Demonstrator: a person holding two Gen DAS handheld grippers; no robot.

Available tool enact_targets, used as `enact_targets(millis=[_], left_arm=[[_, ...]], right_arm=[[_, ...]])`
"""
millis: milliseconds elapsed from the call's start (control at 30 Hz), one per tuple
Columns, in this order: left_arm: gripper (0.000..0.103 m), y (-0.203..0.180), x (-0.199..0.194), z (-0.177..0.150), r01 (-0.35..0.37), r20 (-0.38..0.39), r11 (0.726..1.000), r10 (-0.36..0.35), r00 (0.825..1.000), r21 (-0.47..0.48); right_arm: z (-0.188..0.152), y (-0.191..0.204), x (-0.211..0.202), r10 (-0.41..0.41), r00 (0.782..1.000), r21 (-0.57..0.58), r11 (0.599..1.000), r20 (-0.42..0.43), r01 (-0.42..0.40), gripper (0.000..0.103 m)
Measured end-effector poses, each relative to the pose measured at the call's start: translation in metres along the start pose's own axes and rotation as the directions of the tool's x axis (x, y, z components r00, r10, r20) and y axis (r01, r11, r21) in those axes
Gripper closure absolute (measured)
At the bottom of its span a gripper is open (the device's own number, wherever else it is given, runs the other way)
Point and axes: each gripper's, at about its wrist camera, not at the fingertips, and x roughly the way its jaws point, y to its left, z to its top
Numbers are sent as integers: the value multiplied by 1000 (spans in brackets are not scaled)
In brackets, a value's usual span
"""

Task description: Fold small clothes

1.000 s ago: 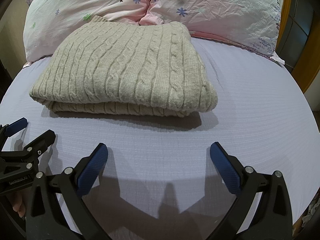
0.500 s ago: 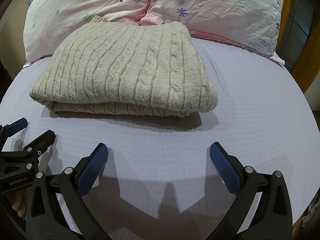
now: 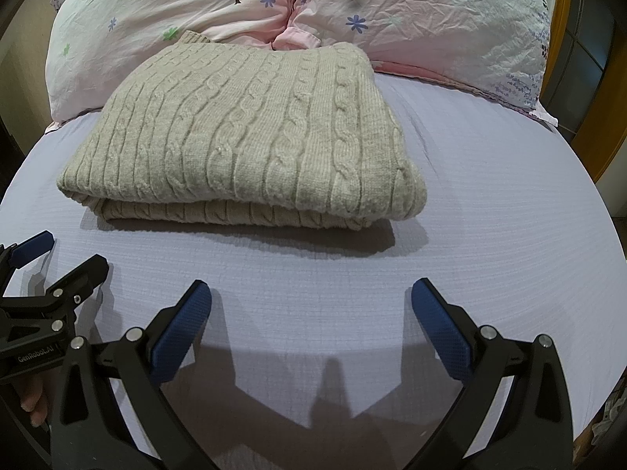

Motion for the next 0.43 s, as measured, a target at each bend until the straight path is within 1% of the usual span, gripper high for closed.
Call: enact_targets(millis=[433], left_arm=[[1, 0, 0, 0, 0, 0, 1000, 0, 1000, 0]], right_arm=[[0, -1, 0, 0, 1000, 1, 1000, 0, 0, 2]])
